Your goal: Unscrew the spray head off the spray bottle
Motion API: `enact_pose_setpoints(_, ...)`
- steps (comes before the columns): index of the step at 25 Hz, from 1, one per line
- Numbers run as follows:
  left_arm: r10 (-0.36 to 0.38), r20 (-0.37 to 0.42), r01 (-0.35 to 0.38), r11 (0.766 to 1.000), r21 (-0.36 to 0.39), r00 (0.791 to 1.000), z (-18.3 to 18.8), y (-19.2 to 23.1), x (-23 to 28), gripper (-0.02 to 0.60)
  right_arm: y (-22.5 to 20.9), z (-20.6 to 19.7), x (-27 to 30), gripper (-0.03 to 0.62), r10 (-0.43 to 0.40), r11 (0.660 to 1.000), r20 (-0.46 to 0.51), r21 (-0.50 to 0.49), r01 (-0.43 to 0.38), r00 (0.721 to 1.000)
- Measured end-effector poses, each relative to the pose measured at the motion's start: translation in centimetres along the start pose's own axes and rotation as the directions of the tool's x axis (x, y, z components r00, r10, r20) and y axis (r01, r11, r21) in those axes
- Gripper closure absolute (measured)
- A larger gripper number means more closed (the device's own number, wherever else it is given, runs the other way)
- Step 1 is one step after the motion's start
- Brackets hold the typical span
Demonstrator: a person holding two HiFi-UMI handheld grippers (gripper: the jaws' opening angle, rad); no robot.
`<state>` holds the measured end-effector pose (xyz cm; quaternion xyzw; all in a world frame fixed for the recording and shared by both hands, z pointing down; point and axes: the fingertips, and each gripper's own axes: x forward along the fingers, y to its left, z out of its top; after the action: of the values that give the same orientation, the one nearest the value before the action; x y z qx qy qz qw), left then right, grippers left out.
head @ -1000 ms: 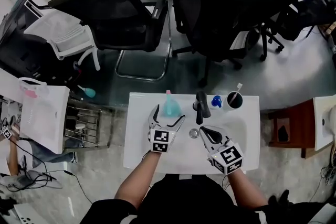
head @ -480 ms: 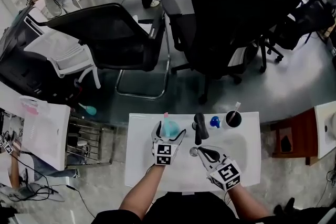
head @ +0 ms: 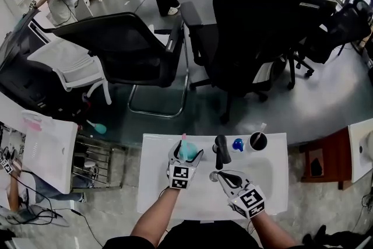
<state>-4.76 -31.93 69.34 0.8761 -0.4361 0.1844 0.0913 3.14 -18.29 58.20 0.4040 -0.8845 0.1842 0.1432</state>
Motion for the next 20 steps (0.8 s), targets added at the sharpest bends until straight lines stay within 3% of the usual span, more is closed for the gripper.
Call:
enact_pose_setpoints(14,-0.052,-0.017,0.052,0.999,0.009,0.999,1.3,-0.9,-2.3,0.170,0.9,0.5,-0.4,0.588,0.010,1.000,0.016,-0.020,-0.010,1.000)
enact_pose_setpoints(20,-0.089,0.021,0.089,0.996,-0.010,0.996,3.7,-1.7,-5.4,0.172,1.3,2.5,-1.8,0.588,-0.022,0.999,0.117,-0.037,0.026,0.993)
